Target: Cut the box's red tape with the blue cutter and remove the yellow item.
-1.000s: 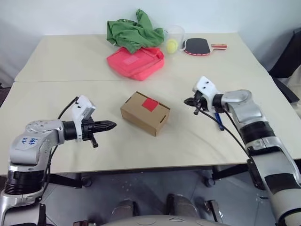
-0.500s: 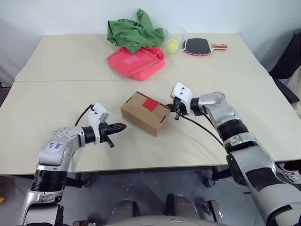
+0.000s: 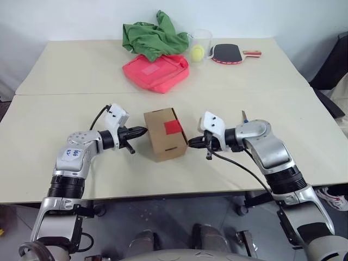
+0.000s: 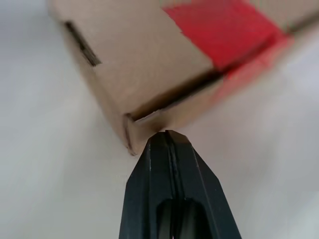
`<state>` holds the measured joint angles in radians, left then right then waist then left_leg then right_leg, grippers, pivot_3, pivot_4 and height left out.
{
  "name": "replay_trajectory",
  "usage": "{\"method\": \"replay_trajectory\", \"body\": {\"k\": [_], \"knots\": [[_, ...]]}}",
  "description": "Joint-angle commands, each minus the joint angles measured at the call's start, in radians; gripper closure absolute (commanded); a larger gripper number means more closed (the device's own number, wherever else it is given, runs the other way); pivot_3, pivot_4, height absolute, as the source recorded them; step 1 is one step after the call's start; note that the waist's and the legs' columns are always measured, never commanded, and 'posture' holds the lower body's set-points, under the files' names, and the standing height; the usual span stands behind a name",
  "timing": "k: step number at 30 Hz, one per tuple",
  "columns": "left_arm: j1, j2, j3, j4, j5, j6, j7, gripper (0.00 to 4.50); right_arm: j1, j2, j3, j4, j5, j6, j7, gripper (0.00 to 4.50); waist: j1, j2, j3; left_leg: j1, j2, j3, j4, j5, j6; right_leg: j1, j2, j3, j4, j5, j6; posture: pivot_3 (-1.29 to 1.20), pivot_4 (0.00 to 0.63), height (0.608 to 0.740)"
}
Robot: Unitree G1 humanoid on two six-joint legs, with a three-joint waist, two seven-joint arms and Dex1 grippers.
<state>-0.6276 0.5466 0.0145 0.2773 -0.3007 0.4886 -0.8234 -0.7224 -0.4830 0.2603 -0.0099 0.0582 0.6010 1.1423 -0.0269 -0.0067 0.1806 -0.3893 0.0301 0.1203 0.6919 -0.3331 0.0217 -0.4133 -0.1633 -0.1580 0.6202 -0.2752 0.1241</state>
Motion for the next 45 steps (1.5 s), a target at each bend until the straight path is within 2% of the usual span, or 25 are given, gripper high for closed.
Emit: {"method": "replay_trajectory", "body": {"k": [1,10,14,21,25,30,33,36,42,45], "knots": [[-0.048,-0.007,-0.008,0.051,0.022,-0.056,-0.020,4.50,0.010,0.020,0.007,-0.128,0.046,0.070,-0.033,4.48,0.000,0.000,0.000,0.000,0.000,0.000,0.000,0.000,0.000,0.000,0.000,0.000,0.000,0.000,0.000,0.00,0.150,0.740],[-0.122,-0.020,-0.023,0.192,0.066,-0.142,-0.054,4.50,0.047,0.073,0.051,-0.250,0.110,0.169,-0.112,4.48,0.000,0.000,0.000,0.000,0.000,0.001,0.000,0.000,0.000,0.000,0.000,-0.001,0.000,0.000,0.000,0.00,0.150,0.740],[-0.115,-0.007,-0.016,0.182,0.067,-0.135,-0.077,4.50,0.075,0.046,0.077,-0.252,0.087,0.149,-0.143,4.48,0.000,0.000,0.000,0.000,0.000,0.001,0.000,0.000,0.000,0.000,0.000,-0.001,0.000,0.000,0.000,0.00,0.150,0.740],[-0.114,0.108,0.015,0.168,0.056,-0.103,-0.159,4.50,0.078,-0.043,0.011,-0.287,0.091,0.178,-0.203,4.48,0.000,0.000,0.000,-0.001,0.000,0.001,0.000,0.000,0.000,0.000,0.000,-0.001,0.000,0.000,0.000,0.00,0.150,0.740],[-0.154,0.181,0.021,0.130,0.002,-0.023,-0.275,4.50,0.072,-0.098,-0.045,-0.335,0.102,0.240,-0.244,4.48,0.000,0.000,0.000,-0.001,0.000,0.001,0.000,0.000,0.000,-0.001,0.000,-0.001,-0.001,0.000,0.000,0.00,0.150,0.740],[-0.197,0.219,-0.005,0.064,-0.046,0.070,-0.400,4.50,0.052,-0.123,-0.108,-0.394,0.136,0.358,-0.296,4.48,0.004,0.000,0.000,-0.002,0.000,0.001,0.000,0.000,0.000,-0.001,0.000,-0.001,-0.001,0.000,0.000,0.00,0.150,0.740],[-0.215,0.219,-0.023,0.055,-0.051,0.065,-0.466,4.50,0.035,-0.124,-0.137,-0.417,0.147,0.422,-0.341,4.48,0.002,0.000,0.000,-0.002,0.000,0.001,0.000,0.000,0.000,-0.001,0.000,-0.001,-0.001,0.000,0.000,0.00,0.150,0.740],[-0.239,0.197,-0.059,0.101,-0.024,-0.031,-0.535,4.50,0.019,-0.116,-0.159,-0.464,0.170,0.505,-0.380,4.48,0.001,0.000,0.000,-0.002,0.000,0.001,0.000,0.000,0.000,-0.001,0.000,-0.001,-0.001,0.000,0.000,0.00,0.150,0.740],[-0.287,0.133,-0.072,0.213,0.044,-0.128,-0.460,4.50,0.018,-0.107,-0.148,-0.495,0.184,0.586,-0.455,4.48,0.002,0.000,0.000,-0.002,0.000,0.002,0.000,0.000,0.000,-0.001,0.000,-0.001,-0.001,0.000,0.000,0.00,0.150,0.740],[-0.293,0.125,-0.065,0.242,0.077,-0.108,-0.385,4.50,0.040,-0.103,-0.124,-0.496,0.183,0.591,-0.485,4.48,0.001,0.000,0.000,-0.002,0.000,0.002,0.000,0.000,0.000,-0.001,0.000,-0.001,-0.001,0.000,0.000,0.00,0.150,0.740]]}}
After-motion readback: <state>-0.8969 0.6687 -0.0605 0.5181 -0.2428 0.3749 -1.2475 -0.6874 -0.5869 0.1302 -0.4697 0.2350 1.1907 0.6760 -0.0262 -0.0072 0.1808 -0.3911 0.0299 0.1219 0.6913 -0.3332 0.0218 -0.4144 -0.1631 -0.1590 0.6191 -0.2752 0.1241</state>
